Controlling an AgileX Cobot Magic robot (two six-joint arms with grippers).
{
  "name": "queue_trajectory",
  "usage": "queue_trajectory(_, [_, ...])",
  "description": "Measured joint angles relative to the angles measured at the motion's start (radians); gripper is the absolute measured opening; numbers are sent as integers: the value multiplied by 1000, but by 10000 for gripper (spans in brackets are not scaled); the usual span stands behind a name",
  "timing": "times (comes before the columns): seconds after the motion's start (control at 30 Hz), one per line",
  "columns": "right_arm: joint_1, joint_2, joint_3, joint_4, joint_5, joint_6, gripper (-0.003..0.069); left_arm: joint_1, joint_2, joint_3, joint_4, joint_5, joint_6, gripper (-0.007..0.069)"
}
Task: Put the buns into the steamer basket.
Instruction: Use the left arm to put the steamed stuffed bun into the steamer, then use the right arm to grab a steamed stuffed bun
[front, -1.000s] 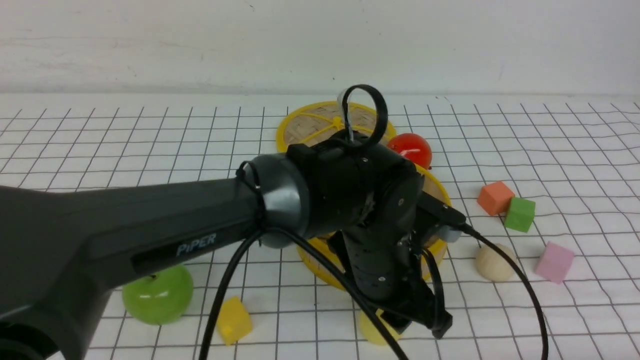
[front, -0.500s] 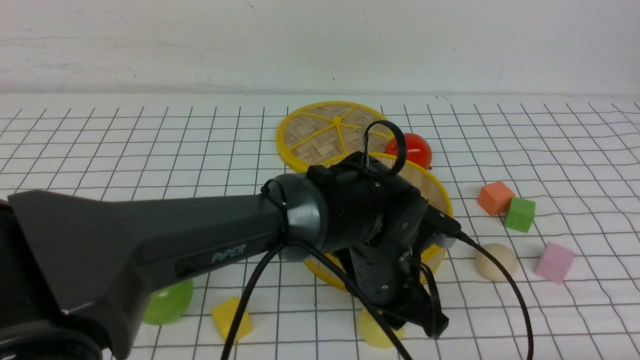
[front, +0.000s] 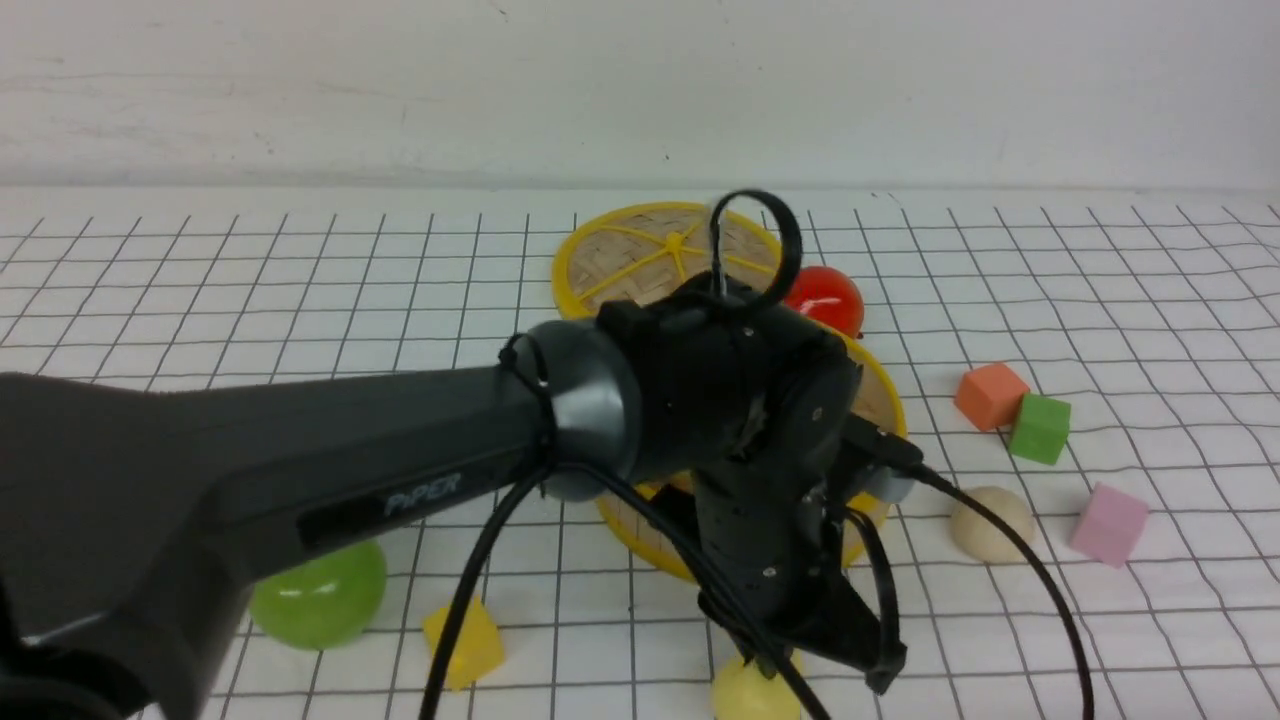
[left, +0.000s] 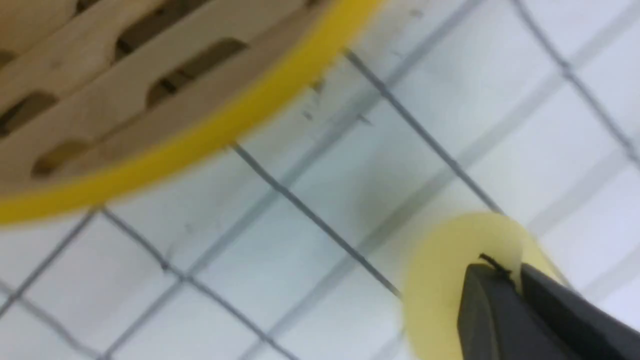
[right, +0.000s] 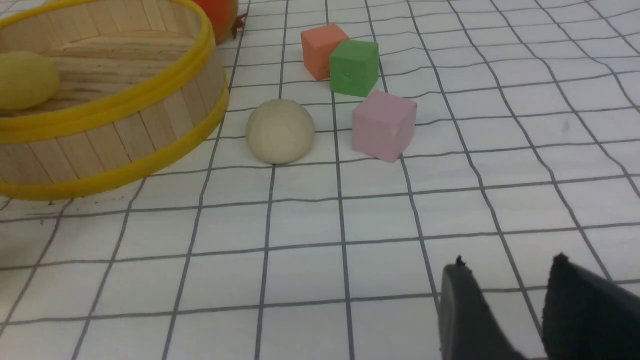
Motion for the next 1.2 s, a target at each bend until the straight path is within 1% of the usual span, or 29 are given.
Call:
queue_trajectory(0.1, [0,0,0,0,0,0,241,-5,-39,-38,0,-2,0,-13])
queue_trajectory(0.23, [0,0,0,0,0,0,241,36,-59,-160,25,-26,1,-13])
queue_trajectory(0.4, [0,0,0,0,0,0,241,116,33,-238,37,-110,30,-12])
queue_trajectory(0.5, [0,0,0,0,0,0,241,152,120,-266,37,-146,61,18])
queue_trajectory(0.57, [0,0,0,0,0,0,241,164,156,-276,23,-151,71,52])
queue_trajectory(0.6, [0,0,0,0,0,0,241,171,188,-283,10,-154,76,96])
queue_trajectory(0.63, [0,0,0,0,0,0,241,173,191,-283,10,-156,76,103])
queue_trajectory(0.67, [0,0,0,0,0,0,241,175,202,-285,8,-159,77,132])
queue_trajectory(0.7, [0,0,0,0,0,0,241,175,213,-287,8,-167,77,197])
queue_trajectory(0.73, [0,0,0,0,0,0,241,175,215,-288,7,-172,77,240])
queue_trajectory(0.77, [0,0,0,0,0,0,241,175,216,-289,7,-173,77,258])
queue_trajectory(0.8, [0,0,0,0,0,0,241,175,215,-297,7,-173,77,332])
queue_trajectory(0.83, [0,0,0,0,0,0,241,175,213,-302,6,-167,77,363])
queue_trajectory(0.87, [0,0,0,0,0,0,241,175,211,-304,5,-163,77,377])
queue_trajectory(0.9, [0,0,0,0,0,0,241,175,201,-313,2,-134,77,429])
queue_trajectory(0.97, [0,0,0,0,0,0,241,171,172,-332,-5,-78,77,472])
queue_trajectory(1.0, [0,0,0,0,0,0,241,167,136,-340,-6,-38,72,482])
queue_trajectory(1.03, [0,0,0,0,0,0,241,166,136,-340,-7,-33,71,482])
queue_trajectory(1.1, [0,0,0,0,0,0,241,158,55,-338,-15,8,58,449])
queue_trajectory(1.17, [0,0,0,0,0,0,241,150,-42,-308,-24,16,52,356])
queue_trajectory(1.2, [0,0,0,0,0,0,241,147,-105,-274,-34,12,50,277])
